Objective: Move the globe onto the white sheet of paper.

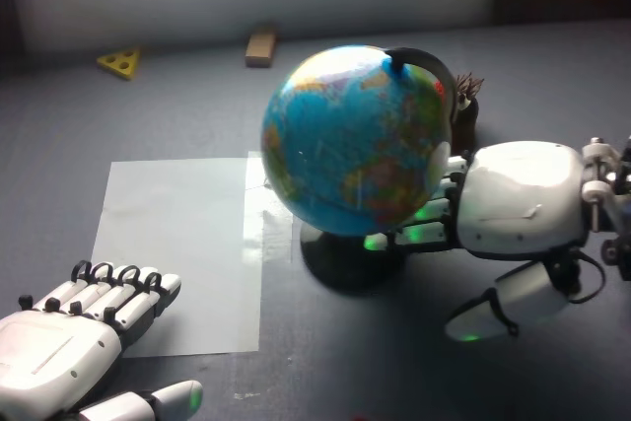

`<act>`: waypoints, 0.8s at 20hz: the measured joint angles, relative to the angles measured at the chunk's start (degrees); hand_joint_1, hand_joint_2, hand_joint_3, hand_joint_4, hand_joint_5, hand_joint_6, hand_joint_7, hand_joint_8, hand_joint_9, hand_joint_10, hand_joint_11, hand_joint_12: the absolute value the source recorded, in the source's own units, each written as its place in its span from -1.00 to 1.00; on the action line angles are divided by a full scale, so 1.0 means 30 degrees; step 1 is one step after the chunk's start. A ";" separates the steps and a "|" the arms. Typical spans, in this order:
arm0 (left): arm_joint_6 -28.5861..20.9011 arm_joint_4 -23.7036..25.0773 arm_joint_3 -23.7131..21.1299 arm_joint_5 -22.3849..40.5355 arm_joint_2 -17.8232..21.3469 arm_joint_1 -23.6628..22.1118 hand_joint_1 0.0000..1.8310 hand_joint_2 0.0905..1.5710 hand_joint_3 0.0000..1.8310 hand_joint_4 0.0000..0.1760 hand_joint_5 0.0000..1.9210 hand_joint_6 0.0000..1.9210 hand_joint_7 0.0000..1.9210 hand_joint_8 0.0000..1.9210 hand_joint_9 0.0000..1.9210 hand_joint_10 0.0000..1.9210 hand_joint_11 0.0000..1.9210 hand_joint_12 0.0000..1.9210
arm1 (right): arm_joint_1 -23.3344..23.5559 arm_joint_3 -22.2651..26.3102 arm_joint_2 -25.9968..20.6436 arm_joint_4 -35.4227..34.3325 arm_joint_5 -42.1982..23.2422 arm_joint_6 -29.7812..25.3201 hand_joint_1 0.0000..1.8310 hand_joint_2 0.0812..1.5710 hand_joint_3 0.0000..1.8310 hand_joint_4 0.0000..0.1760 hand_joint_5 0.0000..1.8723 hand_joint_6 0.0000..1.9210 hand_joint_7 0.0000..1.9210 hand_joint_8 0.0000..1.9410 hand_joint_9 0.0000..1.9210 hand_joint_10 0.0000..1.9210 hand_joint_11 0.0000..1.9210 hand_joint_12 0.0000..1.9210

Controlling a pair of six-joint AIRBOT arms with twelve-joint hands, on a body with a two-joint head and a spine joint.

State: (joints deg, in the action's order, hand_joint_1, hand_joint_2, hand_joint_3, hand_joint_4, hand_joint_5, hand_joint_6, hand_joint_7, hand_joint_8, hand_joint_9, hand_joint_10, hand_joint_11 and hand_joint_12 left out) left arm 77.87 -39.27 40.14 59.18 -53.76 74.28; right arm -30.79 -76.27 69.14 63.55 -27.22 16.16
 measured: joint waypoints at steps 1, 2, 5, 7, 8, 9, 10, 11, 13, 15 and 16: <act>0.0007 0.0000 -0.0015 -0.0007 0.0036 0.0007 -1.00 0.54 -1.00 -1.00 -1.00 -1.00 -1.00 -1.00 -1.00 -1.00 -1.00 -1.00 | 0.0160 0.0051 0.0175 -0.0080 0.0357 0.0058 -1.00 0.45 -1.00 -1.00 -0.82 -1.00 -0.80 -1.00 -0.84 -1.00 -1.00 -0.89; -0.0007 0.0007 -0.0036 0.0007 0.0058 0.0015 -1.00 0.54 -1.00 -1.00 -1.00 -1.00 -1.00 -1.00 -1.00 -1.00 -1.00 -1.00 | 0.0219 0.0117 0.0248 -0.0109 0.0605 0.0051 -1.00 0.45 -1.00 -1.00 -0.82 -1.00 -0.80 -1.00 -0.84 -1.00 -1.00 -0.89; -0.0117 0.0219 -0.0036 0.0000 0.0131 0.0058 -1.00 0.54 -1.00 -1.00 -1.00 -1.00 -1.00 -1.00 -1.00 -1.00 -1.00 -1.00 | 0.0415 0.0153 0.0444 -0.0124 0.0969 -0.0022 -1.00 0.45 -1.00 -1.00 -0.80 -0.99 -0.79 -1.00 -0.85 -1.00 -1.00 -0.88; -0.0131 0.0328 -0.0036 0.0015 0.0131 0.0087 -1.00 0.54 -1.00 -1.00 -1.00 -1.00 -1.00 -1.00 -1.00 -1.00 -1.00 -1.00 | 0.0583 0.0153 0.0852 -0.0313 0.1523 0.0022 -1.00 0.45 -1.00 -1.00 -0.80 -0.99 -0.79 -1.00 -0.85 -1.00 -1.00 -0.88; -0.0131 0.0364 -0.0036 0.0015 0.0131 0.0095 -1.00 0.54 -1.00 -1.00 -1.00 -1.00 -1.00 -1.00 -1.00 -1.00 -1.00 -1.00 | 0.0692 0.0153 0.1027 -0.0313 0.1785 0.0073 -1.00 0.45 -1.00 -1.00 -0.79 -0.99 -0.79 -1.00 -0.84 -1.00 -1.00 -0.86; -0.0131 0.0350 -0.0036 -0.0007 0.0131 0.0102 -1.00 0.54 -1.00 -1.00 -1.00 -1.00 -1.00 -1.00 -1.00 -1.00 -1.00 -1.00 | 0.0787 0.0153 0.1209 -0.0408 0.1989 0.0036 -1.00 0.45 -1.00 -1.00 -0.80 -0.99 -0.78 -0.99 -0.84 -1.00 -1.00 -0.86; -0.0131 0.0291 -0.0036 -0.0007 0.0131 0.0102 -1.00 0.55 -1.00 -1.00 -1.00 -1.00 -1.00 -1.00 -1.00 -1.00 -1.00 -1.00 | 0.0911 0.0160 0.1326 -0.0372 0.2157 -0.0124 -1.00 0.45 -1.00 -1.00 -0.81 -1.00 -0.77 -0.99 -0.84 -1.00 -1.00 -0.86; -0.0131 0.0233 -0.0036 0.0007 0.0131 0.0124 -1.00 0.55 -1.00 -1.00 -1.00 -1.00 -1.00 -1.00 -1.00 -1.00 -1.00 -1.00 | 0.1056 0.0160 0.1566 -0.0321 0.2484 -0.0262 -1.00 0.45 -1.00 -1.00 -0.82 -1.00 -0.77 -0.99 -0.84 -1.00 -1.00 -0.86; -0.0131 0.0248 -0.0080 -0.0015 0.0131 0.0138 -1.00 0.54 -1.00 -1.00 -1.00 -1.00 -1.00 -1.00 -1.00 -1.00 -1.00 -1.00 | 0.1392 0.0197 0.2018 -0.0313 0.3111 -0.0350 -1.00 0.45 -1.00 -1.00 -0.81 -0.99 -0.77 -0.99 -0.84 -1.00 -1.00 -0.86; -0.0131 0.0211 -0.0095 0.0007 0.0131 0.0138 -1.00 0.54 -1.00 -1.00 -1.00 -1.00 -1.00 -1.00 -1.00 -1.00 -1.00 -1.00 | 0.1647 0.0583 0.2317 -0.0321 0.3905 -0.0342 -1.00 0.45 -1.00 -1.00 -0.81 -1.00 -0.77 -1.00 -0.84 -1.00 -1.00 -0.86; -0.0131 0.0168 -0.0095 -0.0007 0.0131 0.0138 -1.00 0.54 -1.00 -1.00 -1.00 -1.00 -1.00 -1.00 -1.00 -1.00 -1.00 -1.00 | 0.1763 0.0670 0.2470 -0.0299 0.4218 -0.0342 -1.00 0.45 -1.00 -1.00 -0.81 -1.00 -0.77 -1.00 -0.84 -1.00 -1.00 -0.86</act>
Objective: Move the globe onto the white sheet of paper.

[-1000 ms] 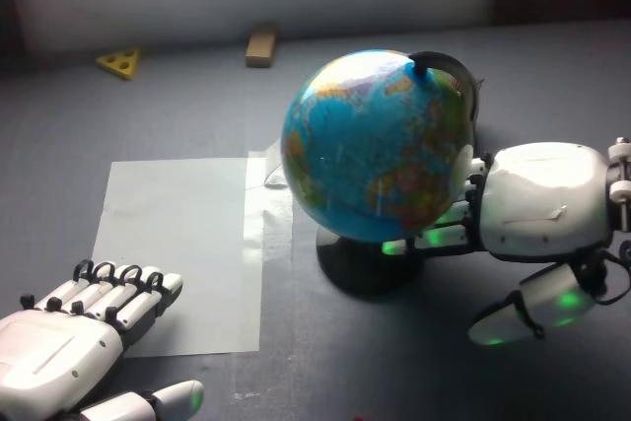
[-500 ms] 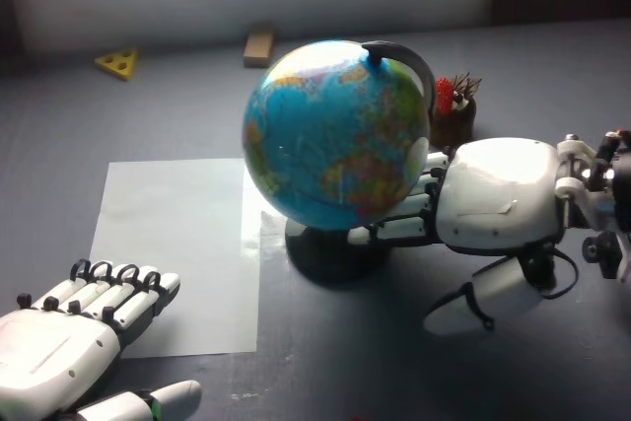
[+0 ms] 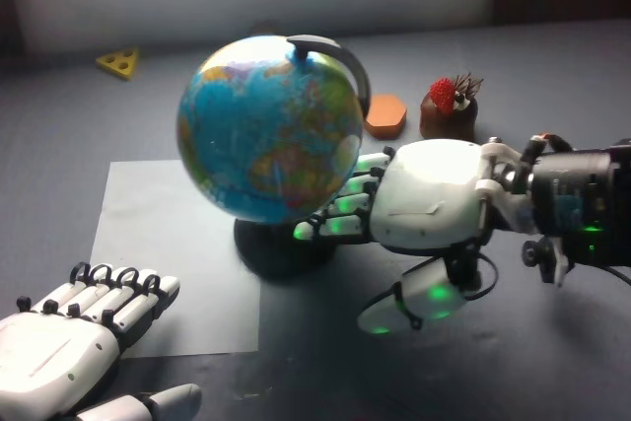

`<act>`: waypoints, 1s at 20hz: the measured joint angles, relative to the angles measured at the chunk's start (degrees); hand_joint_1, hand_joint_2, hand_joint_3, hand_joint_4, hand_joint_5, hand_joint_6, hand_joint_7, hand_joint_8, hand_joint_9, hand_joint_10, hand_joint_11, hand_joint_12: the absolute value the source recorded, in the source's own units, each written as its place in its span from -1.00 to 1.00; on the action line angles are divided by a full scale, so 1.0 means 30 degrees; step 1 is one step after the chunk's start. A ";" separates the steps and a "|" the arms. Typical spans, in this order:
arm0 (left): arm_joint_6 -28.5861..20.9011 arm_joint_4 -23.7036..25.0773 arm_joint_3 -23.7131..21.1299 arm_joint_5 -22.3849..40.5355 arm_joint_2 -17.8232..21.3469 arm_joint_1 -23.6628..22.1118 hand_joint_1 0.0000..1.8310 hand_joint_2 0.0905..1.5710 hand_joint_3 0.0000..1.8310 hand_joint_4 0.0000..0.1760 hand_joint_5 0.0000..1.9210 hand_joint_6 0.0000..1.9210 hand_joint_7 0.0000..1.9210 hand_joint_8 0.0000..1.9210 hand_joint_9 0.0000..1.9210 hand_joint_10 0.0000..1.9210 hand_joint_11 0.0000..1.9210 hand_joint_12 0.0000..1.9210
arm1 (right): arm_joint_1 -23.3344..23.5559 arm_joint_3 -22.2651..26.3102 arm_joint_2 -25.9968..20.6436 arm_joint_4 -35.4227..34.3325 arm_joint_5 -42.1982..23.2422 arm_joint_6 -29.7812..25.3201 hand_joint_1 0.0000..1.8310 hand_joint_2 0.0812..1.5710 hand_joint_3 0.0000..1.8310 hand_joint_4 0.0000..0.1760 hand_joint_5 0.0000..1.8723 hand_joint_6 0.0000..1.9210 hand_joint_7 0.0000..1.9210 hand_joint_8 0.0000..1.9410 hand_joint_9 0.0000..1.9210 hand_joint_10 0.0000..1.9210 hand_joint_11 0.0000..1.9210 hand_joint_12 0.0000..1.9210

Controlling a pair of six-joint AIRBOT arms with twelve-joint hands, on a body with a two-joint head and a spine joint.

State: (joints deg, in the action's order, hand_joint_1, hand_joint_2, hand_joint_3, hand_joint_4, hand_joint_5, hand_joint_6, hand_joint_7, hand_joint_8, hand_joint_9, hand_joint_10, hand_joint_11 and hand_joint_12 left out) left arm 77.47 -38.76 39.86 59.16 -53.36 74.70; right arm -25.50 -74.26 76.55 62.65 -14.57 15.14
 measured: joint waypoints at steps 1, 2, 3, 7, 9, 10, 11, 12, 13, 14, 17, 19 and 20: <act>0.0007 -0.0022 -0.0022 0.0022 0.0000 0.0000 -1.00 0.54 -1.00 -1.00 -1.00 -1.00 -1.00 -1.00 -1.00 -1.00 -1.00 -1.00 | 0.0073 0.0000 0.0226 -0.0022 0.0277 -0.0036 -1.00 0.45 -1.00 -1.00 -0.82 -1.00 -0.78 -1.00 -0.84 -1.00 -1.00 -0.86; 0.0000 -0.0044 -0.0044 0.0022 0.0000 0.0000 -1.00 0.54 -1.00 -1.00 -1.00 -1.00 -1.00 -1.00 -1.00 -1.00 -1.00 -1.00 | 0.0124 0.0000 0.0423 -0.0058 0.0495 -0.0073 -1.00 0.45 -1.00 -1.00 -0.82 -1.00 -0.78 -1.00 -0.84 -1.00 -1.00 -0.86; 0.0000 -0.0022 -0.0058 0.0007 0.0000 0.0000 -1.00 0.54 -1.00 -1.00 -1.00 -1.00 -1.00 -1.00 -1.00 -1.00 -1.00 -1.00 | 0.0233 0.0000 0.0627 -0.0095 0.0699 -0.0087 -1.00 0.45 -1.00 -1.00 -0.83 -1.00 -0.78 -1.00 -0.84 -1.00 -1.00 -0.86; -0.0080 -0.0255 -0.0095 0.0022 0.0000 0.0000 -1.00 0.53 -1.00 -1.00 -1.00 -1.00 -1.00 -1.00 -1.00 -1.00 -1.00 -1.00 | 0.0597 0.0000 0.1421 -0.0080 0.1559 -0.0568 -1.00 0.45 -1.00 -1.00 -0.82 -1.00 -0.78 -1.00 -0.84 -1.00 -1.00 -0.83; -0.0160 -0.0299 -0.0138 0.0066 0.0000 0.0117 -1.00 0.53 -1.00 -1.00 -1.00 -1.00 -1.00 -1.00 -1.00 -1.00 -1.00 -1.00 | 0.0685 0.0000 0.1734 -0.0102 0.1902 -0.0714 -1.00 0.45 -1.00 -1.00 -0.82 -1.00 -0.78 -1.00 -0.84 -1.00 -1.00 -0.83; -0.0175 -0.0393 -0.0160 -0.0007 -0.0015 0.0124 -1.00 0.53 -1.00 -1.00 -1.00 -1.00 -1.00 -1.00 -1.00 -1.00 -1.00 -1.00 | 0.0750 0.0000 0.1880 -0.0102 0.2047 -0.0780 -1.00 0.45 -1.00 -1.00 -0.82 -1.00 -0.78 -1.00 -0.84 -1.00 -1.00 -0.83; -0.0226 -0.0401 -0.0160 0.0000 -0.0015 0.0117 -1.00 0.53 -1.00 -1.00 -1.00 -1.00 -1.00 -1.00 -1.00 -1.00 -1.00 -1.00 | 0.0860 0.0007 0.2113 -0.0175 0.2324 -0.0816 -1.00 0.45 -1.00 -1.00 -0.82 -1.00 -0.78 -1.00 -0.84 -1.00 -1.00 -0.83; -0.0277 -0.0386 -0.0160 0.0015 -0.0015 0.0117 -1.00 0.52 -1.00 -1.00 -1.00 -1.00 -1.00 -1.00 -1.00 -1.00 -1.00 -1.00 | 0.0984 0.0007 0.2324 -0.0306 0.2674 -0.0823 -1.00 0.45 -1.00 -1.00 -0.82 -1.00 -0.79 -1.00 -0.84 -1.00 -1.00 -0.83; -0.0291 -0.0379 -0.0175 0.0015 -0.0015 0.0117 -1.00 0.52 -1.00 -1.00 -1.00 -1.00 -1.00 -1.00 -1.00 -1.00 -1.00 -1.00 | 0.1078 0.0000 0.2586 -0.0503 0.3038 -0.0823 -1.00 0.45 -1.00 -1.00 -0.82 -1.00 -0.79 -1.00 -0.84 -1.00 -1.00 -0.83; -0.0335 -0.0364 -0.0226 0.0029 -0.0015 0.0124 -1.00 0.52 -1.00 -1.00 -1.00 -1.00 -1.00 -1.00 -1.00 -1.00 -1.00 -1.00 | 0.1202 0.0000 0.2900 -0.0583 0.3315 -0.0816 -1.00 0.45 -1.00 -1.00 -0.82 -1.00 -0.79 -1.00 -0.84 -1.00 -1.00 -0.83; -0.0350 -0.0539 -0.0255 0.0007 -0.0022 0.0204 -1.00 0.52 -1.00 -1.00 -1.00 -1.00 -1.00 -1.00 -1.00 -1.00 -1.00 -1.00 | 0.1341 0.0109 0.3570 -0.0612 0.3519 -0.0816 -1.00 0.45 -1.00 -1.00 -0.82 -1.00 -0.79 -1.00 -0.84 -1.00 -1.00 -0.82; -0.0357 -0.0627 -0.0255 0.0022 -0.0022 0.0219 -1.00 0.52 -1.00 -1.00 -1.00 -1.00 -1.00 -1.00 -1.00 -1.00 -1.00 -1.00 | 0.1341 0.0124 0.3679 -0.0605 0.3512 -0.0794 -1.00 0.45 -1.00 -1.00 -0.82 -1.00 -0.79 -1.00 -0.84 -1.00 -1.00 -0.83; -0.0357 -0.0576 -0.0255 0.0007 -0.0022 0.0219 -1.00 0.52 -1.00 -1.00 -1.00 -1.00 -1.00 -1.00 -1.00 -1.00 -1.00 -1.00 | 0.1348 0.0124 0.3679 -0.0634 0.3512 -0.0801 -1.00 0.45 -1.00 -1.00 -0.81 -0.99 -0.79 -1.00 -0.84 -1.00 -1.00 -0.83</act>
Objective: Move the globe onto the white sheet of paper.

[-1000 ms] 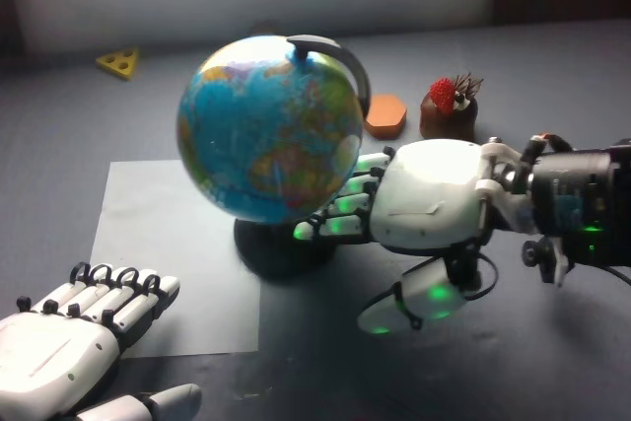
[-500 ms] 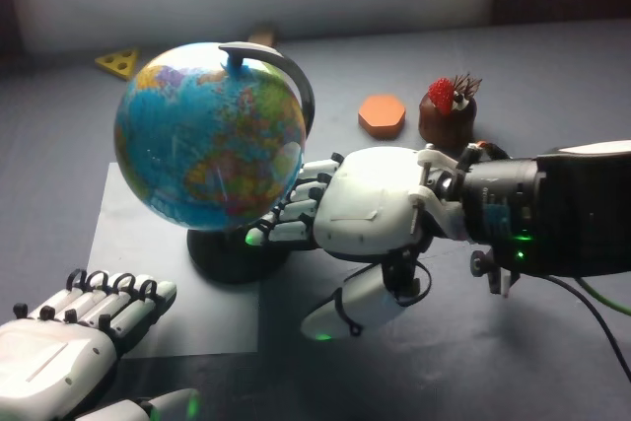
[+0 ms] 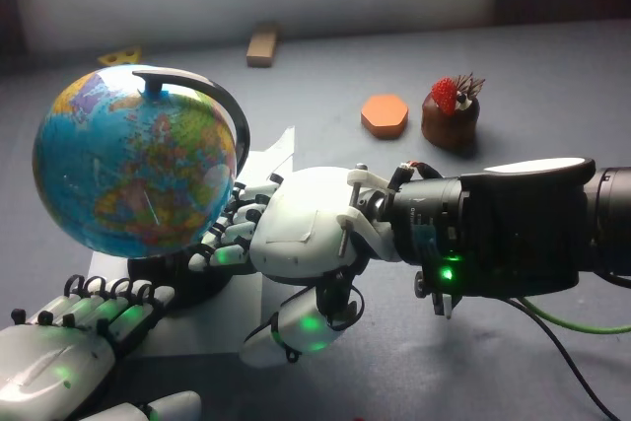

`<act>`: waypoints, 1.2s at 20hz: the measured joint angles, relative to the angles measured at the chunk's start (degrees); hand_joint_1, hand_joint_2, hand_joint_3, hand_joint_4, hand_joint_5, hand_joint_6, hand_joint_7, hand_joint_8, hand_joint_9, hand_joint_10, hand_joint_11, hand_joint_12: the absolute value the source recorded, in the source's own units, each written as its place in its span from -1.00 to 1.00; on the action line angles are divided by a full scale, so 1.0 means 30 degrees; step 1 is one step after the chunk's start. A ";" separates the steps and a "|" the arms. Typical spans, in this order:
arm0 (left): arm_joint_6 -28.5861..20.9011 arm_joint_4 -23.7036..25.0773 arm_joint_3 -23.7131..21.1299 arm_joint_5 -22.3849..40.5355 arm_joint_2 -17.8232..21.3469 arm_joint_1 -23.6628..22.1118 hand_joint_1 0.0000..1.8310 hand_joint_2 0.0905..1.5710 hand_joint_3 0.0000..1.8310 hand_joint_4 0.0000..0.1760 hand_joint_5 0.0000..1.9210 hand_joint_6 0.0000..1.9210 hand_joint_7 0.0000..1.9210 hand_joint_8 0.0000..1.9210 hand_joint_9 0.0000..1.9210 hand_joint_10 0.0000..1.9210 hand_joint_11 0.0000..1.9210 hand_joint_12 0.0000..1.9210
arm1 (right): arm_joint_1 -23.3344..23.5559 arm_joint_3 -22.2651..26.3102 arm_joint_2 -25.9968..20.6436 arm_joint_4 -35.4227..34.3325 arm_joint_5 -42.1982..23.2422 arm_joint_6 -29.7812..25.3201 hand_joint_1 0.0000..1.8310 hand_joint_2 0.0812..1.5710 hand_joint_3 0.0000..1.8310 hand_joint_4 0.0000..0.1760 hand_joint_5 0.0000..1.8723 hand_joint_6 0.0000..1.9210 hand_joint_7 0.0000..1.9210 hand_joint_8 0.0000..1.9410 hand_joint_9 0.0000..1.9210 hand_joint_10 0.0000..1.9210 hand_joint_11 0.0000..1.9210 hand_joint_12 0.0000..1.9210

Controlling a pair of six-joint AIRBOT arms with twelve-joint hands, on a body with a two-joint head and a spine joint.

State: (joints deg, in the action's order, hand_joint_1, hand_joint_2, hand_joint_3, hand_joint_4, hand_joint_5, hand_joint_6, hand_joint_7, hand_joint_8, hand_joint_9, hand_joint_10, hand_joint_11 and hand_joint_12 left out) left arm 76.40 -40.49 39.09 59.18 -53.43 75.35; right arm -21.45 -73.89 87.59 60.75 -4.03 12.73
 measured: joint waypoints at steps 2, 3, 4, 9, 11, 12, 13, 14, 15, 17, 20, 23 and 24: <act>0.0000 0.0095 0.0000 0.0015 0.0000 0.0000 -1.00 0.52 -1.00 -1.00 -1.00 -1.00 -1.00 -1.00 -1.00 -1.00 -1.00 -1.00 | 0.0066 0.0000 0.0000 -0.0029 0.0022 0.0000 -1.00 0.45 -1.00 -1.00 -0.82 -1.00 -0.80 -1.00 -0.84 -1.00 -1.00 -0.83; 0.0000 0.0080 0.0000 0.0007 0.0000 0.0000 -1.00 0.52 -1.00 -1.00 -1.00 -1.00 -1.00 -1.00 -1.00 -1.00 -1.00 -1.00 | 0.0066 0.0000 -0.0036 -0.0029 0.0000 0.0007 -1.00 0.45 -1.00 -1.00 -0.82 -1.00 -0.80 -1.00 -0.84 -1.00 -1.00 -0.83; 0.0000 0.0036 0.0000 0.0007 0.0000 0.0000 -1.00 0.52 -1.00 -1.00 -1.00 -1.00 -1.00 -1.00 -1.00 -1.00 -1.00 -1.00 | 0.0073 -0.0007 -0.0073 -0.0029 -0.0066 0.0007 -1.00 0.45 -1.00 -1.00 -0.82 -1.00 -0.80 -1.00 -0.84 -1.00 -1.00 -0.84; -0.0015 0.0036 -0.0102 0.0131 0.0007 0.0211 -1.00 0.52 -1.00 -1.00 -1.00 -1.00 -1.00 -1.00 -1.00 -1.00 -1.00 -1.00 | 0.0437 -0.0029 -0.0364 -0.0393 -0.0262 0.0029 -1.00 0.45 -1.00 -1.00 -0.81 -0.99 -0.80 -1.00 -0.84 -1.00 -1.00 -0.84; -0.0255 -0.0204 -0.0321 0.0051 0.0051 0.0277 -1.00 0.52 -1.00 -1.00 -1.00 -1.00 -1.00 -1.00 -1.00 -1.00 -1.00 -1.00 | 0.0648 -0.0022 -0.0539 -0.0415 -0.0350 0.0022 -1.00 0.45 -1.00 -1.00 -0.81 -1.00 -0.80 -1.00 -0.84 -1.00 -1.00 -0.83; -0.0313 -0.0437 -0.0510 0.0044 0.0182 0.0284 -1.00 0.52 -1.00 -1.00 -1.00 -1.00 -1.00 -1.00 -1.00 -1.00 -1.00 -1.00 | 0.0699 0.0036 -0.0634 -0.0408 -0.0379 0.0022 -1.00 0.45 -1.00 -1.00 -0.82 -1.00 -0.80 -1.00 -0.85 -1.00 -1.00 -0.83; -0.0306 -0.0816 -0.0743 -0.0066 0.0401 0.0240 -1.00 0.52 -1.00 -1.00 -1.00 -1.00 -1.00 -1.00 -1.00 -1.00 -1.00 -1.00 | 0.0699 0.0153 -0.0750 -0.0408 -0.0459 0.0022 -1.00 0.45 -1.00 -1.00 -0.82 -1.00 -0.80 -1.00 -0.85 -1.00 -1.00 -0.83; -0.0306 -0.1370 -0.1137 -0.0131 0.0801 0.0197 -1.00 0.52 -1.00 -1.00 -1.00 -1.00 -1.00 -1.00 -1.00 -1.00 -1.00 -1.00 | 0.0699 0.0423 -0.0969 -0.0408 -0.0488 0.0153 -1.00 0.45 -1.00 -1.00 -0.82 -1.00 -0.80 -1.00 -0.85 -1.00 -1.00 -0.83; -0.0284 -0.1712 -0.1435 -0.0160 0.1107 0.0131 -1.00 0.52 -1.00 -1.00 -1.00 -1.00 -1.00 -1.00 -1.00 -1.00 -1.00 -1.00 | 0.0699 0.0612 -0.1137 -0.0401 -0.0495 0.0291 -1.00 0.45 -1.00 -1.00 -0.82 -1.00 -0.80 -1.00 -0.86 -1.00 -1.00 -0.85; -0.0277 -0.2565 -0.2266 -0.0481 0.1887 -0.0386 -1.00 0.52 -1.00 -1.00 -1.00 -1.00 -1.00 -1.00 -1.00 -1.00 -1.00 -1.00 | 0.0780 0.1086 -0.1625 -0.0401 -0.0393 0.0423 -1.00 0.45 -1.00 -1.00 -0.82 -1.00 -0.81 -1.00 -0.86 -1.00 -1.00 -0.86; 0.0073 -0.4167 -0.3490 -0.1173 0.2645 -0.1362 -1.00 0.52 -1.00 -1.00 -1.00 -1.00 -1.00 -1.00 -1.00 -1.00 -1.00 -1.00 | 0.0918 0.2011 -0.2674 -0.0408 -0.0437 0.0364 -1.00 0.45 -1.00 -1.00 -0.81 -1.00 -0.80 -1.00 -0.86 -1.00 -1.00 -0.86; 0.0750 -0.6193 -0.4656 -0.2040 0.2907 -0.2419 -1.00 0.52 -1.00 -1.00 -1.00 -1.00 -1.00 -1.00 -1.00 -1.00 -1.00 -1.00 | 0.1195 0.3453 -0.4262 -0.0401 -0.0270 0.0415 -1.00 0.45 -1.00 -1.00 -0.82 -1.00 -0.80 -1.00 -0.86 -1.00 -1.00 -0.86; 0.1035 -0.6907 -0.5129 -0.2317 0.2914 -0.2834 -1.00 0.52 -1.00 -1.00 -1.00 -1.00 -1.00 -1.00 -1.00 -1.00 -1.00 -1.00 | 0.1188 0.4269 -0.5136 -0.0408 -0.0291 0.0408 -1.00 0.45 -1.00 -1.00 -0.82 -1.00 -0.80 -1.00 -0.86 -1.00 -1.00 -0.86</act>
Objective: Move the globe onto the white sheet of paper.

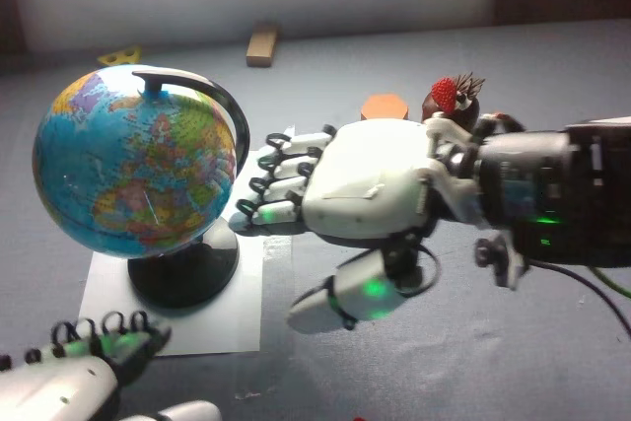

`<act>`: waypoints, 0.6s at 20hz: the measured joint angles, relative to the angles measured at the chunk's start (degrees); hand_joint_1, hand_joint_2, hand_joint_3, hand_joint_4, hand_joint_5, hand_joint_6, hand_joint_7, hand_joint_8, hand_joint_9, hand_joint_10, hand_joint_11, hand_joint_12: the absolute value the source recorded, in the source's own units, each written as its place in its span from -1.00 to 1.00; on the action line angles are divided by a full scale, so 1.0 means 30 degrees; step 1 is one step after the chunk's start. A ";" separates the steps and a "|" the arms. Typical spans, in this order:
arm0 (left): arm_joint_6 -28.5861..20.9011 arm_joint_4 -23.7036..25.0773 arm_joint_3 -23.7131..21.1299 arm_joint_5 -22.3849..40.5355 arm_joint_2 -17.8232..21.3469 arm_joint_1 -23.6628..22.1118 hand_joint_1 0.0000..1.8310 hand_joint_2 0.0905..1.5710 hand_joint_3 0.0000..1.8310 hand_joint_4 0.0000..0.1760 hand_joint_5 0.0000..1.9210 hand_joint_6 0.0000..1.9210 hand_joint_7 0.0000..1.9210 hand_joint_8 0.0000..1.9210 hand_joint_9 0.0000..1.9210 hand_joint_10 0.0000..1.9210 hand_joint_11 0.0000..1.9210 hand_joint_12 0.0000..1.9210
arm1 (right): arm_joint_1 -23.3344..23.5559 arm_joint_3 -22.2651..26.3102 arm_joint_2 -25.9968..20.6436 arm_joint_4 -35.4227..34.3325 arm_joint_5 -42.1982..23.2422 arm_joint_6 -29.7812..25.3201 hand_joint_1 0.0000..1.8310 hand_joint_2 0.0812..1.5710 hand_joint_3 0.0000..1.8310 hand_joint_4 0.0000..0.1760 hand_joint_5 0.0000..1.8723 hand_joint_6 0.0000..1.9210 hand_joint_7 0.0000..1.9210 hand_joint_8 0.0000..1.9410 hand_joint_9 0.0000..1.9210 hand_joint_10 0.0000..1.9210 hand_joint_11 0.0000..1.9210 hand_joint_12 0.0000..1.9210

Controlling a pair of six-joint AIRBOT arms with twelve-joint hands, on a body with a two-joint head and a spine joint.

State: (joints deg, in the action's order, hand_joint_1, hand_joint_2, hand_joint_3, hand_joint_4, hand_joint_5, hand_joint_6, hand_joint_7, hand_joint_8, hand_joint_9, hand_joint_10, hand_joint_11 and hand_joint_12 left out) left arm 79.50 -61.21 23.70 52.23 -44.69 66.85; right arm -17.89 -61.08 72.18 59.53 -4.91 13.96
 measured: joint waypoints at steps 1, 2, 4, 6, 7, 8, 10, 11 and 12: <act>0.0066 -0.0291 -0.0204 -0.0044 0.0000 -0.0197 -1.00 0.52 -1.00 -1.00 -1.00 -1.00 -1.00 -1.00 -1.00 -1.00 -1.00 -1.00 | -0.0015 0.0313 -0.0364 0.0015 -0.0029 0.0007 -1.00 0.45 -1.00 -1.00 -0.82 -1.00 -0.80 -1.00 -0.86 -1.00 -1.00 -0.86; 0.0656 -0.1107 -0.0758 -0.0350 0.0197 -0.0831 -1.00 0.52 -1.00 -1.00 -1.00 -1.00 -1.00 -1.00 -1.00 -1.00 -1.00 -1.00 | -0.0073 0.1093 -0.1311 0.0015 -0.0153 0.0015 -1.00 0.45 -1.00 -1.00 -0.83 -1.00 -0.81 -1.00 -0.86 -1.00 -1.00 -0.88; 0.2033 -0.2812 -0.1239 -0.0736 0.0211 -0.2273 -1.00 0.52 -1.00 -1.00 -1.00 -1.00 -1.00 -1.00 -1.00 -1.00 -1.00 -1.00 | -0.0087 0.2062 -0.2827 0.0022 -0.0291 0.0007 -1.00 0.45 -1.00 -1.00 -0.83 -1.00 -0.81 -1.00 -0.86 -1.00 -1.00 -0.89; 0.2834 -0.3774 -0.1545 -0.1035 0.0007 -0.3417 -1.00 0.51 -1.00 -1.00 -1.00 -1.00 -1.00 -1.00 -1.00 -1.00 -1.00 -1.00 | -0.0211 0.2900 -0.4102 0.0350 -0.0342 -0.0452 -1.00 0.45 -1.00 -1.00 -0.86 -1.00 -0.82 -1.00 -0.86 -1.00 -1.00 -0.88; 0.3643 -0.4801 -0.1676 -0.1253 -0.0328 -0.4204 -1.00 0.51 -1.00 -1.00 -1.00 -1.00 -1.00 -1.00 -1.00 -1.00 -1.00 -1.00 | -0.0372 0.3424 -0.4743 0.0670 -0.0350 -0.0568 -1.00 0.45 -1.00 -1.00 -0.86 -1.00 -0.82 -1.00 -0.86 -1.00 -1.00 -0.88; 0.5289 -0.6324 -0.1865 -0.1559 -0.0772 -0.5231 -1.00 0.51 -1.00 -1.00 -1.00 -1.00 -1.00 -1.00 -1.00 -1.00 -1.00 -1.00 | -0.0539 0.4014 -0.5326 0.0765 -0.0291 -0.0597 -1.00 0.45 -1.00 -1.00 -0.86 -1.00 -0.82 -1.00 -0.86 -1.00 -1.00 -0.88; 0.7249 -0.8517 -0.1938 -0.1807 -0.1588 -0.6528 -1.00 0.51 -1.00 -1.00 -1.00 -1.00 -1.00 -1.00 -1.00 -1.00 -1.00 -1.00 | -0.0568 0.4663 -0.6091 0.0809 -0.0291 -0.0940 -1.00 0.45 -1.00 -1.00 -0.84 -0.99 -0.82 -1.00 -0.86 -1.00 -1.00 -0.88; 0.8204 -0.9646 -0.1953 -0.1792 -0.1982 -0.7140 -1.00 0.51 -1.00 -1.00 -1.00 -1.00 -1.00 -1.00 -1.00 -1.00 -1.00 -1.00 | -0.0568 0.4925 -0.6594 0.0794 -0.0437 -0.1209 -1.00 0.45 -1.00 -1.00 -0.84 -0.99 -0.81 -1.00 -0.86 -1.00 -1.00 -0.88; 0.9602 -1.1395 -0.1953 -0.1472 -0.2492 -0.8109 -1.00 0.51 -1.00 -1.00 -1.00 -1.00 -1.00 -1.00 -1.00 -1.00 -1.00 -1.00 | -0.0568 0.5326 -0.7417 0.0823 -0.0561 -0.1224 -1.00 0.45 -1.00 -1.00 -0.84 -0.99 -0.81 -1.00 -0.85 -1.00 -1.00 -0.86</act>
State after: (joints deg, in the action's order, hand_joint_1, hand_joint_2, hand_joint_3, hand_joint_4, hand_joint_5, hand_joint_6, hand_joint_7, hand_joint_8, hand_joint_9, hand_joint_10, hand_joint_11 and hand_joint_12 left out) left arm 108.31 -95.39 17.85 47.81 -52.16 42.52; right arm -19.59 -45.10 49.93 62.00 -6.59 10.28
